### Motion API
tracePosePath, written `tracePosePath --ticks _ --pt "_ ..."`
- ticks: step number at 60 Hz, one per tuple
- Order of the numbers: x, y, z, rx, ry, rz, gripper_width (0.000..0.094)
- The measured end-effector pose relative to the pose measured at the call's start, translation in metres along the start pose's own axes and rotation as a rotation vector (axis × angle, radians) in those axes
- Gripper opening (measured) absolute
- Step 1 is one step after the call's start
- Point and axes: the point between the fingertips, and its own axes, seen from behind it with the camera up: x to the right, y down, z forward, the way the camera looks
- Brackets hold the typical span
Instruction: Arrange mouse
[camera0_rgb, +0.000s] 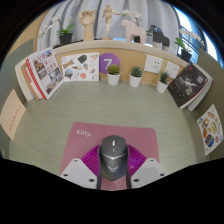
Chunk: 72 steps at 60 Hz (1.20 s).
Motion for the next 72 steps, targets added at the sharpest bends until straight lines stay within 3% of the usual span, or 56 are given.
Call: tracePosePath --ticks 5,22,29,33,56,72 --pt "0.0 0.019 0.008 -0.039 0.006 0.0 0.0365" --pt "0.002 0.015 0.009 0.019 -0.001 0.079 0.0524" --pt "0.004 0.018 -0.006 -0.042 0.04 0.029 0.0789" --pt "-0.002 0.009 -0.026 -0.034 0.042 0.024 0.0851" --pt "-0.066 -0.06 -0.245 0.143 0.045 0.056 0.0852" --pt "-0.09 -0.046 -0.353 0.225 0.047 0.085 0.085"
